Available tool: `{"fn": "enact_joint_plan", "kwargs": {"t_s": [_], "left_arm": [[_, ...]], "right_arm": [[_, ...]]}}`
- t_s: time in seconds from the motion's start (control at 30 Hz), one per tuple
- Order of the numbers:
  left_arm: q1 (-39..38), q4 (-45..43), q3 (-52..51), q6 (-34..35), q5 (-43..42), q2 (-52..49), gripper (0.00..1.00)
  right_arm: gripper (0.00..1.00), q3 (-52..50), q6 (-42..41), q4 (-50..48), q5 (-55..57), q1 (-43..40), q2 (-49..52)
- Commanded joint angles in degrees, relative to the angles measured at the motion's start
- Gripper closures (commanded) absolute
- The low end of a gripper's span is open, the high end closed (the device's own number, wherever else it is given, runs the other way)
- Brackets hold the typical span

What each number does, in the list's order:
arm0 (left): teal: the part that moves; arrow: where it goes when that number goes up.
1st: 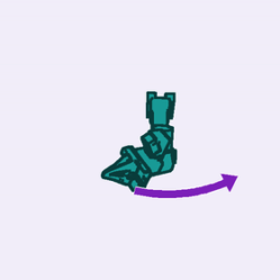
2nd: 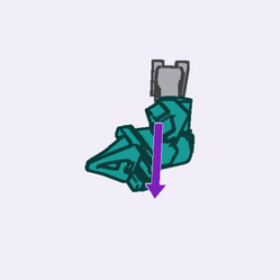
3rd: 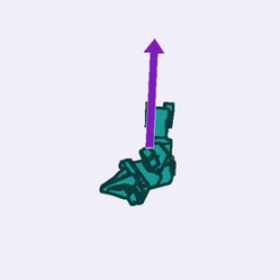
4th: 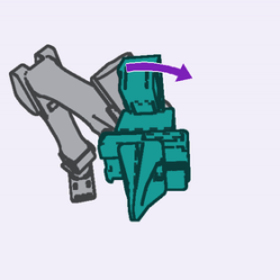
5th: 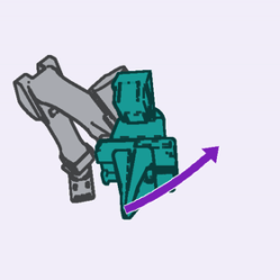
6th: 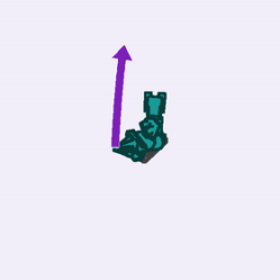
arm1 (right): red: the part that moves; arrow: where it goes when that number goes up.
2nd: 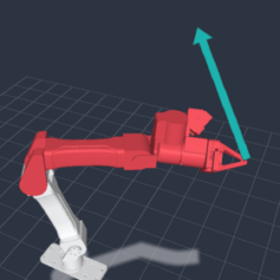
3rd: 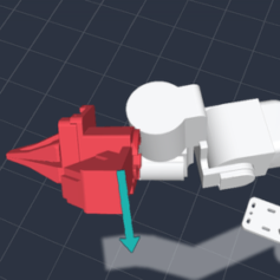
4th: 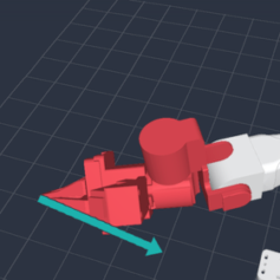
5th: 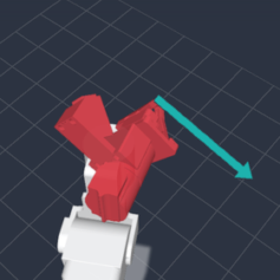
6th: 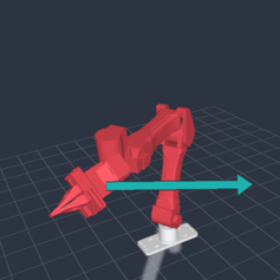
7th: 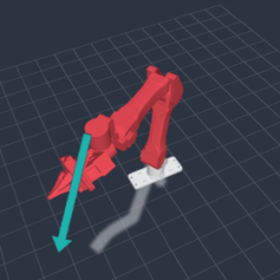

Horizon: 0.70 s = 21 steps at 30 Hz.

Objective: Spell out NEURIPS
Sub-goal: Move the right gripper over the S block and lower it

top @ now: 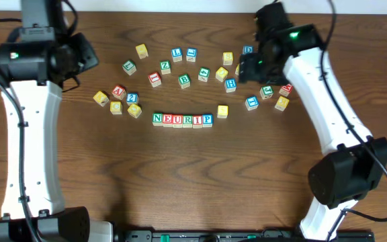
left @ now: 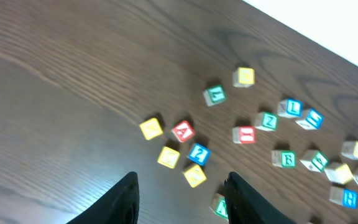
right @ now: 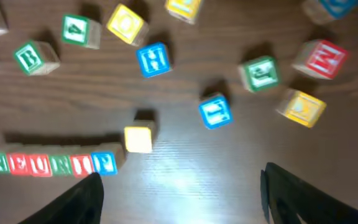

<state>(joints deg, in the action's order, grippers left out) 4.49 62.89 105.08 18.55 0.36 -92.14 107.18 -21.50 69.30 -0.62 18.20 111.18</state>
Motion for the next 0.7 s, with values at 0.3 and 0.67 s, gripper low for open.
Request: {"fn": "enact_joint_plan", "kwargs": {"t_s": [0.3,0.67], "left_arm": [[3.58,0.35,-0.02,-1.40,0.33,-0.35,0.56],[3.58,0.37,-0.59,-1.40,0.33,-0.37,0.56]], "right_arm": [[0.26,-4.98,-5.55,-8.11,-0.15,8.13,1.05],[0.33,-4.98,-6.97,-7.96,-1.07,9.73,7.02]]}}
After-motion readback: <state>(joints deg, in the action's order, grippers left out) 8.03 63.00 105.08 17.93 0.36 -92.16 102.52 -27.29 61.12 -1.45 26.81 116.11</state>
